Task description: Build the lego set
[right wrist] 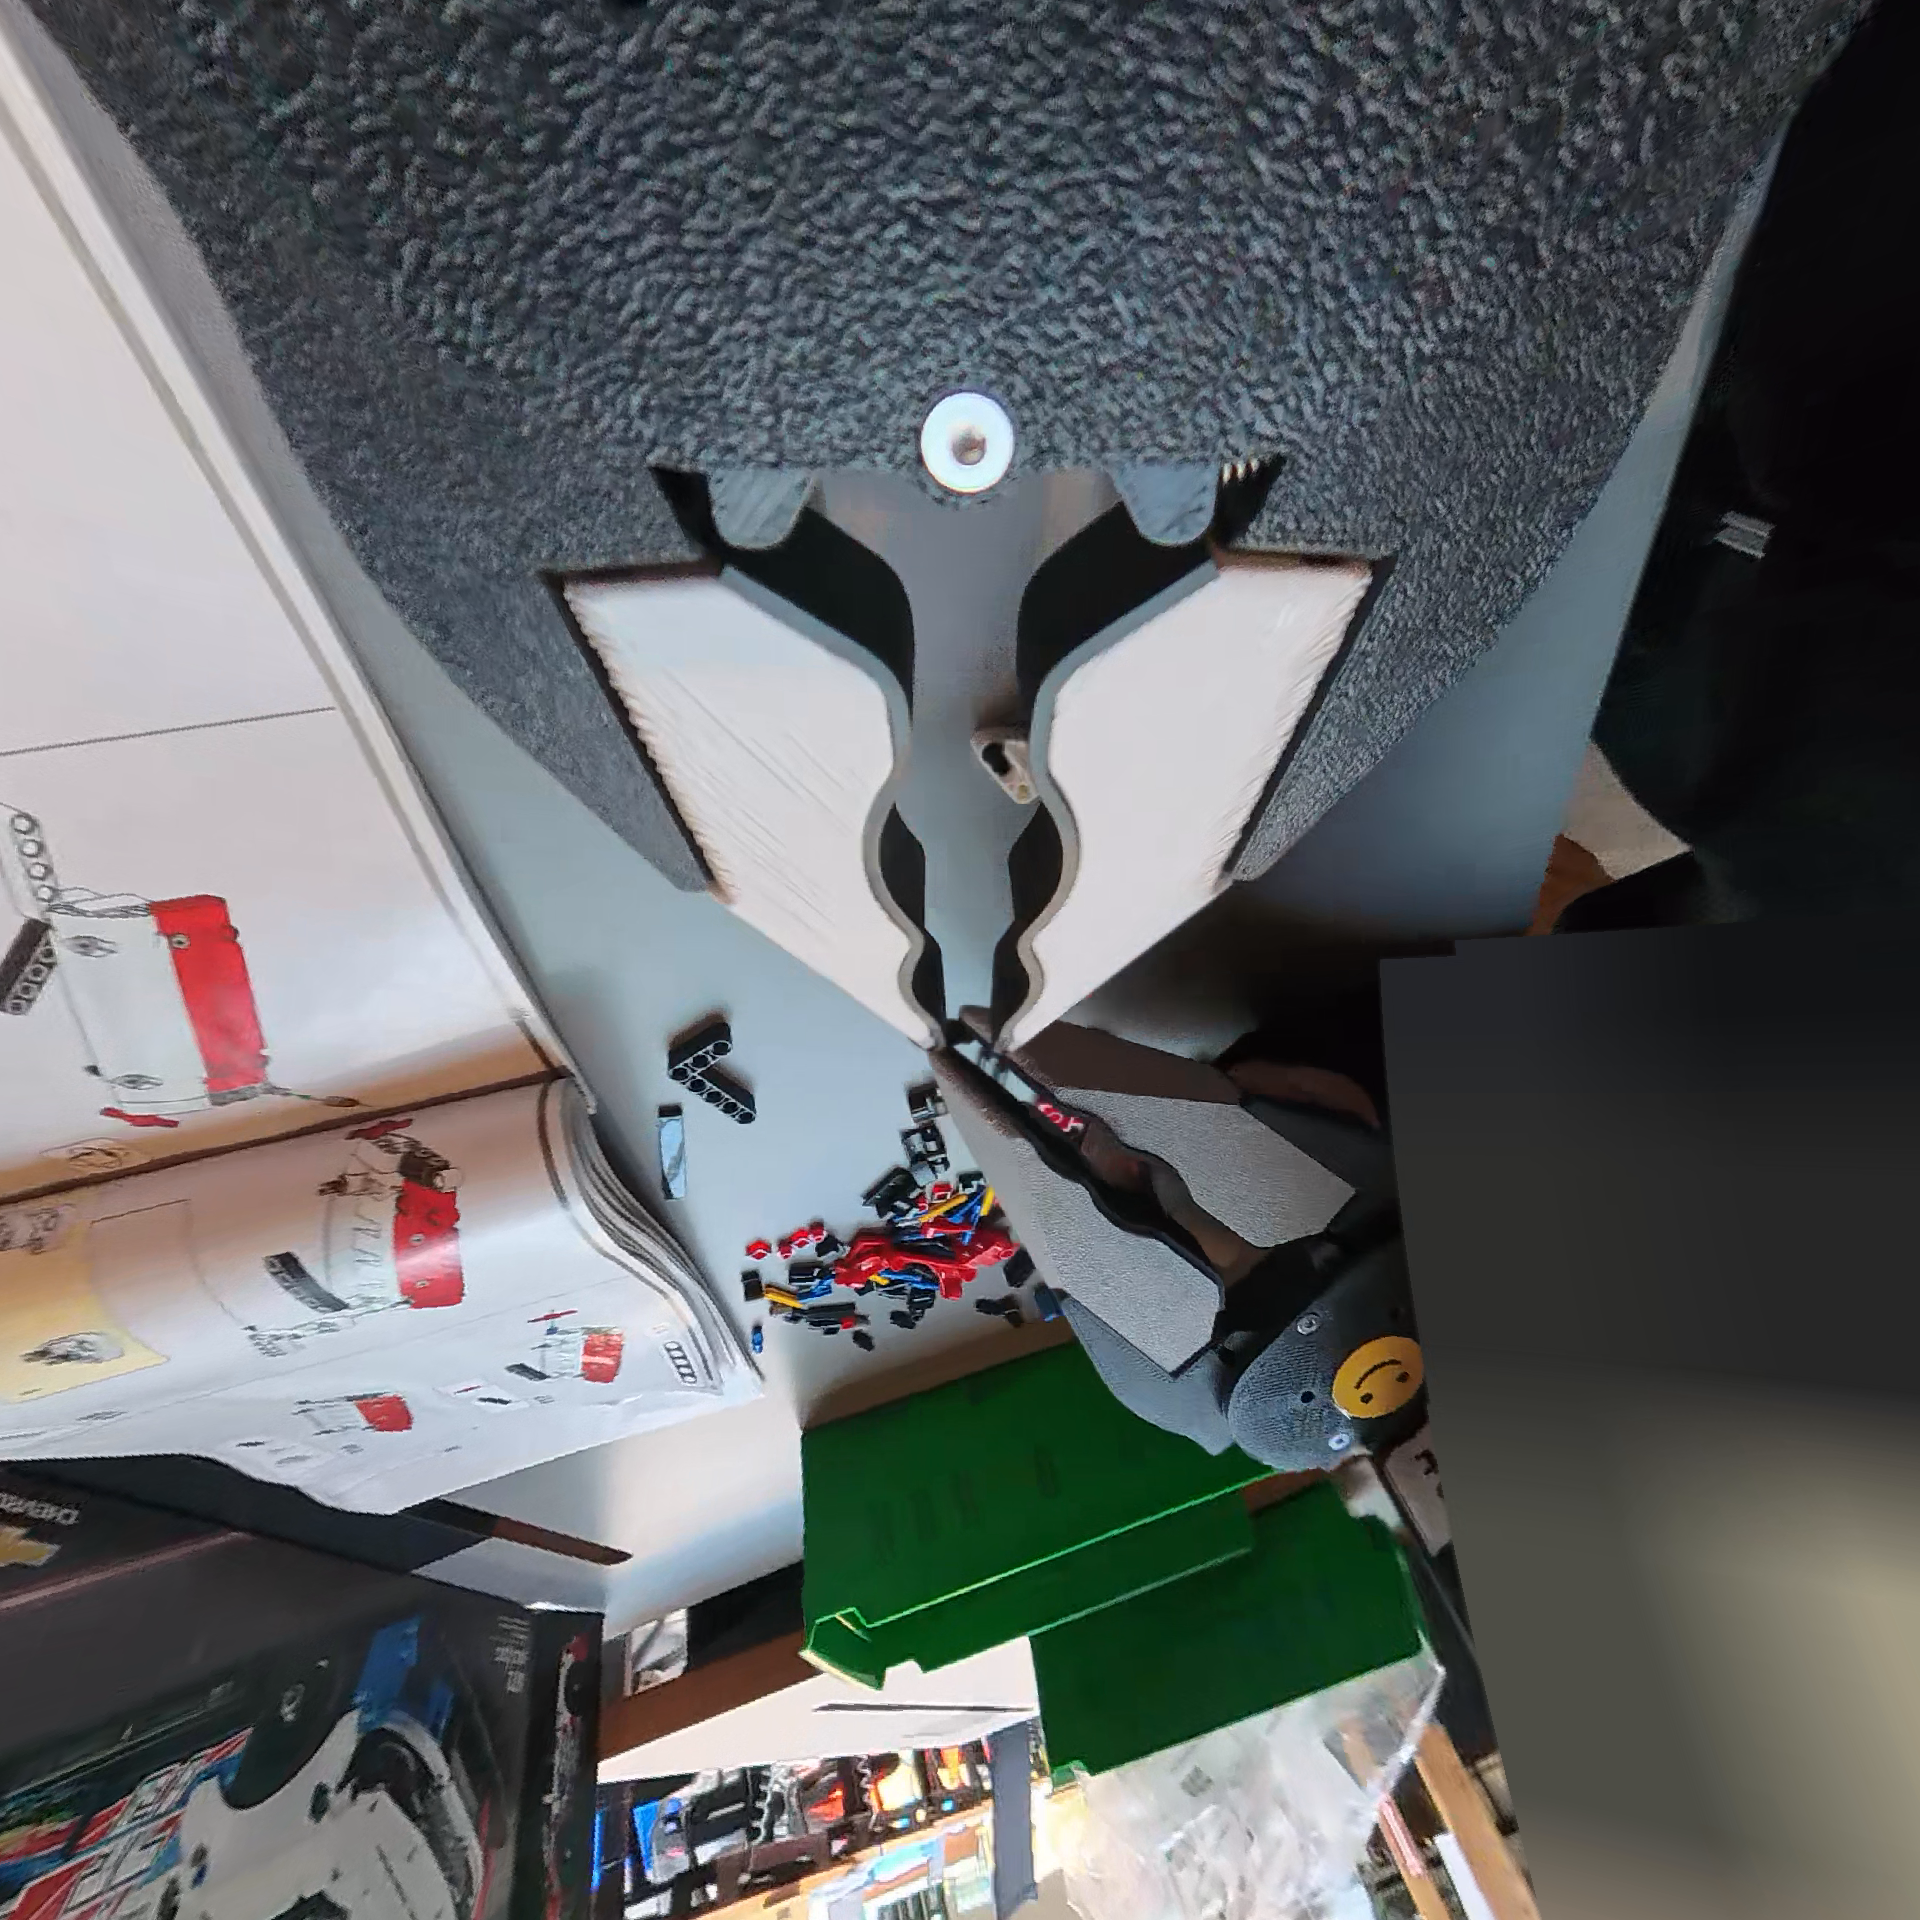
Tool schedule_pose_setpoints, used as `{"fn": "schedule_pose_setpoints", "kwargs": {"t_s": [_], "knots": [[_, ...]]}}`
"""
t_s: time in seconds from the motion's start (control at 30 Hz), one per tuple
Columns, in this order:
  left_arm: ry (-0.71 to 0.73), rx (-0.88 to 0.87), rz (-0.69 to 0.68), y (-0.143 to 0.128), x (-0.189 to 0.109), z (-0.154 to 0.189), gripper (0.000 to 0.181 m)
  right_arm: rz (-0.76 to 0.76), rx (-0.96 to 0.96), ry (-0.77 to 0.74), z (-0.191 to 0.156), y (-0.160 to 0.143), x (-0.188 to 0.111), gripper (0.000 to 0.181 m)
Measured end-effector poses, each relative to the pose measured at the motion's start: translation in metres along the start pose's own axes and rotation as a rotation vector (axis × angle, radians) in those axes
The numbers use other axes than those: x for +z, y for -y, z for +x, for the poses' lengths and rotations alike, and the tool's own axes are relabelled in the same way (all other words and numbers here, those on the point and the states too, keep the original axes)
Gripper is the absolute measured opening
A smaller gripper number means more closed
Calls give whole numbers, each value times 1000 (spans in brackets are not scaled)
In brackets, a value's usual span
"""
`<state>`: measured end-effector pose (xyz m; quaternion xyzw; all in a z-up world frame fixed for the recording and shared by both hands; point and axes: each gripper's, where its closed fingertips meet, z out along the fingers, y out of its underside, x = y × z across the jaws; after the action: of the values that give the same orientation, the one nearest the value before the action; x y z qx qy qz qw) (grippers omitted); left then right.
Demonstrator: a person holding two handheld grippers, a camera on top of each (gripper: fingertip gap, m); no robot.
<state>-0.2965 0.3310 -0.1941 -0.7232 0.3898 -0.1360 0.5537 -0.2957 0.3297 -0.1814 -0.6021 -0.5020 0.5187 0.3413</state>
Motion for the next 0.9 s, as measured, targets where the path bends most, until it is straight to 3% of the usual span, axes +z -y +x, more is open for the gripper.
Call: {"fn": "schedule_pose_setpoints", "kwargs": {"t_s": [0.33,0.53,0.8,0.9], "knots": [[37,219,14,8,-3,14,2,-30,99,93,-9,-9,4,7],[46,252,18,9,-3,17,2,-37,117,132,-13,-11,2,4],[-18,-39,-62,-5,-2,7,15,-101,-21,20,-2,-17,0,4],[-127,-232,-167,-16,-5,21,38,-172,-83,-60,5,-24,-8,4]]}}
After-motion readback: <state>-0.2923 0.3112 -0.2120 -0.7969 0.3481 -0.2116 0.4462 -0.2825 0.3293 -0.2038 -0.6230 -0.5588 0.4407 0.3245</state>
